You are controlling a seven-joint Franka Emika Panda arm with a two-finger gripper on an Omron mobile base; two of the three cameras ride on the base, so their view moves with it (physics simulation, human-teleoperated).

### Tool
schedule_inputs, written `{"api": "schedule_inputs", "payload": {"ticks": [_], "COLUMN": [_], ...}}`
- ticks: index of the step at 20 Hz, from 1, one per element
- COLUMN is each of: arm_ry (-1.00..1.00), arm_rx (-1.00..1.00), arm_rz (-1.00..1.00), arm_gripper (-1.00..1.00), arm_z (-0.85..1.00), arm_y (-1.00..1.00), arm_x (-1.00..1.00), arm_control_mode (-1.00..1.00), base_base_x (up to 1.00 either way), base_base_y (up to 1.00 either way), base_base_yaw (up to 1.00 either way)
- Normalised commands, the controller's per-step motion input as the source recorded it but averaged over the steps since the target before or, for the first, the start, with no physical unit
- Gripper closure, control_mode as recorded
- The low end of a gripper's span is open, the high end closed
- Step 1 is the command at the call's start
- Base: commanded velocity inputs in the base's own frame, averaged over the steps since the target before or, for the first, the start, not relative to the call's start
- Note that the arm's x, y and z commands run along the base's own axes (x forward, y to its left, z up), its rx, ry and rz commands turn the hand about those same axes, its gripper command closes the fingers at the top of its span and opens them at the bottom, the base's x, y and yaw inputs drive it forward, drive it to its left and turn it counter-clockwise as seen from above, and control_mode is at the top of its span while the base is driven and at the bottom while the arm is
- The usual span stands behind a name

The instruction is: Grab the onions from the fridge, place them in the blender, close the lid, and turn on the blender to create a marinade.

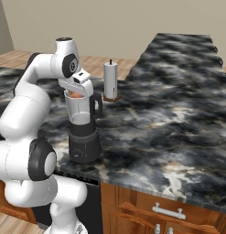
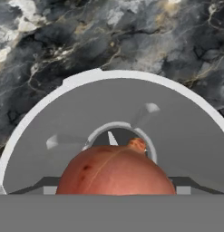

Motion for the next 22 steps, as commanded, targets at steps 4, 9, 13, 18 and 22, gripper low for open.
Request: {"api": "schedule_inputs", "payload": {"ticks": [4, 9, 13, 18, 22], "arm_ry": [0.1, 0.01, -0.01, -0.18, -0.27], "arm_rx": [0.01, 0.02, 0.02, 0.01, 0.0], "arm_rz": [0.01, 0.02, 0.0, 0.0, 0.0], "arm_gripper": [1.0, -1.0, -1.0, -1.0, -1.0], "arm_z": [-0.84, -0.24, 0.0, 0.25, 0.73], "arm_y": [-0.03, 0.0, -0.03, -0.14, -0.08], "arm_x": [0.31, -0.09, -0.08, -0.36, -0.49], "arm_control_mode": [-1.0, -1.0, -1.0, -1.0, -1.0], "base_base_x": [0.0, 0.0, 0.0, 0.0, 0.0], "base_base_y": [0.0, 0.0, 0.0, 0.0, 0.0], "base_base_yaw": [0.0, 0.0, 0.0, 0.0, 0.0]}}
